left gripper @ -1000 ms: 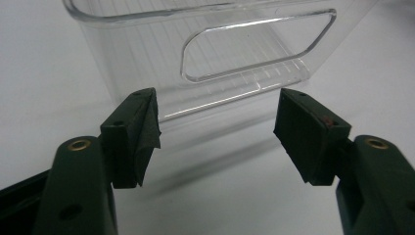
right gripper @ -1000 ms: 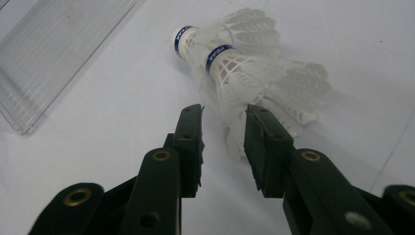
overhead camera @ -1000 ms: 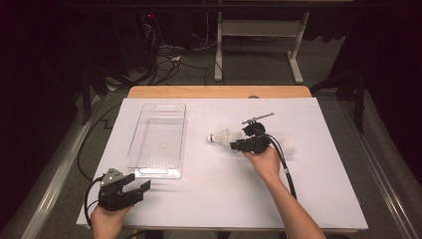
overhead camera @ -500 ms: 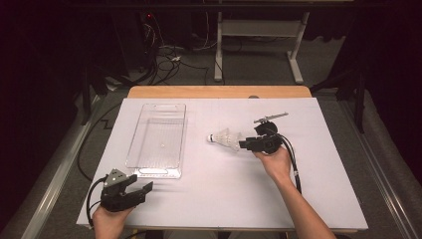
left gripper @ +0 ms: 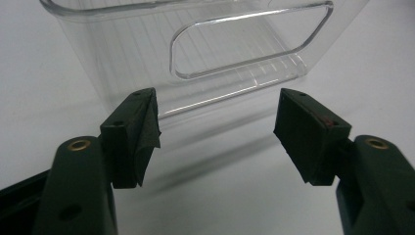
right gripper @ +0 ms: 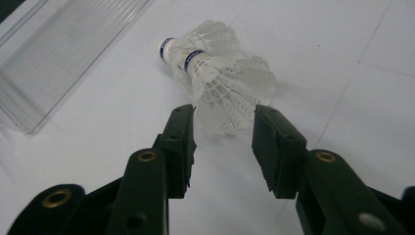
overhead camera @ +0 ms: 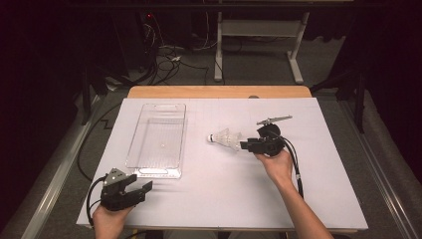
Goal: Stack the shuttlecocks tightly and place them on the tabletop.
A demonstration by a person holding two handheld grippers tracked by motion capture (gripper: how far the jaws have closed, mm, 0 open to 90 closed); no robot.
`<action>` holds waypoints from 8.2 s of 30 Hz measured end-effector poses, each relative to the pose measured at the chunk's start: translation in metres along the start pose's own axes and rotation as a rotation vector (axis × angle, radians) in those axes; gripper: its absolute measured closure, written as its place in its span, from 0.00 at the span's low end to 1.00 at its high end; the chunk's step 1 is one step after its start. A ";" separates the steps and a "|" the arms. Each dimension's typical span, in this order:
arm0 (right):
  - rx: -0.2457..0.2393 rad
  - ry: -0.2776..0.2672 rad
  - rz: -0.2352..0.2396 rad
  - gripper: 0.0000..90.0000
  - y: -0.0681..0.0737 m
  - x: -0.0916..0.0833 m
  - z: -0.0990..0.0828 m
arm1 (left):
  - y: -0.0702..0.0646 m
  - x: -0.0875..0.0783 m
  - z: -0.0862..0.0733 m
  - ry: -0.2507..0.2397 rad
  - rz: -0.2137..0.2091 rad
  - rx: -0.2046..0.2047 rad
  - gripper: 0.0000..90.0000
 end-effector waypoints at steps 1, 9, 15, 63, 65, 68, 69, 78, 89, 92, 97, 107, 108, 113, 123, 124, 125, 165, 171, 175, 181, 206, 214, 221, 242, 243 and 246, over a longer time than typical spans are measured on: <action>0.005 -0.003 -0.001 0.67 0.001 -0.001 -0.001 | 0.000 0.000 0.000 -0.005 0.000 0.000 0.38; -0.016 -0.023 -0.026 0.67 0.001 -0.011 -0.004 | 0.000 0.000 0.001 -0.001 -0.002 0.006 0.38; -0.021 -0.057 -0.042 0.68 -0.002 -0.024 -0.008 | -0.003 -0.008 -0.004 -0.029 0.011 0.018 0.38; 0.096 0.015 -0.263 0.68 -0.077 -0.066 -0.032 | -0.003 -0.010 -0.004 -0.031 0.019 0.012 0.38; 0.108 0.021 -0.259 0.68 -0.080 -0.064 -0.035 | -0.002 -0.009 -0.003 -0.027 0.020 0.015 0.38; 0.119 0.038 -0.244 0.68 -0.084 -0.063 -0.037 | -0.003 -0.008 -0.002 -0.021 0.018 0.020 0.38; 0.120 0.039 -0.240 0.68 -0.084 -0.062 -0.039 | -0.003 -0.008 -0.002 -0.021 0.019 0.021 0.38; 0.121 0.056 -0.230 0.69 -0.084 -0.056 -0.048 | -0.002 -0.008 -0.002 -0.017 0.018 0.019 0.38; 0.122 0.070 -0.214 0.77 -0.084 -0.054 -0.060 | -0.003 -0.010 -0.004 -0.024 0.016 0.016 0.38; 0.122 0.073 -0.203 0.80 -0.085 -0.054 -0.060 | -0.002 -0.009 -0.004 -0.024 0.018 0.017 0.38; 0.110 0.078 -0.182 0.85 -0.083 -0.054 -0.060 | -0.001 -0.009 -0.003 -0.022 0.013 0.018 0.38; 0.072 0.103 -0.143 0.97 -0.078 -0.051 -0.062 | -0.001 -0.010 -0.004 -0.022 0.011 0.020 0.38; 0.074 0.105 -0.144 0.98 -0.077 -0.051 -0.061 | -0.001 -0.010 -0.004 -0.023 0.011 0.019 0.38; 0.065 0.105 -0.120 1.00 -0.075 -0.051 -0.060 | 0.000 -0.010 -0.004 -0.028 0.012 0.009 0.37; 0.039 0.089 -0.090 1.00 -0.067 -0.054 -0.062 | 0.000 -0.010 -0.003 -0.030 0.017 0.006 0.38; 0.038 0.087 -0.086 1.00 -0.067 -0.055 -0.062 | 0.000 -0.010 -0.003 -0.030 0.015 0.005 0.38; 0.039 0.086 -0.080 1.00 -0.067 -0.055 -0.062 | 0.000 -0.010 -0.003 -0.030 0.014 0.005 0.38; 0.003 0.029 0.005 1.00 -0.039 -0.045 -0.050 | 0.004 -0.009 -0.002 -0.027 0.017 0.008 0.38; 0.008 0.024 0.008 1.00 -0.037 -0.044 -0.048 | 0.004 -0.009 -0.001 -0.029 0.015 0.008 0.38; -0.005 0.024 0.018 1.00 -0.033 -0.043 -0.047 | 0.003 -0.010 -0.002 -0.030 0.019 0.008 0.38; -0.003 0.004 0.036 1.00 -0.031 -0.043 -0.043 | 0.004 -0.010 -0.002 -0.032 0.020 0.001 0.38; 0.003 -0.035 0.060 1.00 -0.021 -0.040 -0.030 | 0.004 -0.012 -0.003 -0.032 0.017 0.009 0.38; 0.003 -0.031 0.065 1.00 -0.019 -0.032 -0.023 | 0.004 -0.012 -0.003 -0.033 0.019 0.008 0.38; 0.012 -0.026 0.067 1.00 -0.020 -0.022 -0.018 | 0.004 -0.012 -0.003 -0.032 0.018 0.012 0.38; 0.009 -0.015 0.067 1.00 -0.018 -0.008 -0.009 | 0.003 -0.011 -0.002 -0.034 0.023 0.013 0.38; 0.007 -0.015 0.068 1.00 -0.016 -0.007 -0.008 | 0.004 -0.011 -0.002 -0.035 0.022 0.014 0.38; 0.007 -0.013 0.069 1.00 -0.016 -0.005 -0.007 | 0.004 -0.011 -0.002 -0.035 0.023 0.013 0.38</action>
Point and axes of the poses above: each handheld gripper's, and its own axes: x roughly forward along the jaws, z roughly out of its top, y roughly to its left, the point moved 1 cm from there along x, roughly forward along the jaws, and after that the axes turned 8 degrees about y, right-handed, at the moved point
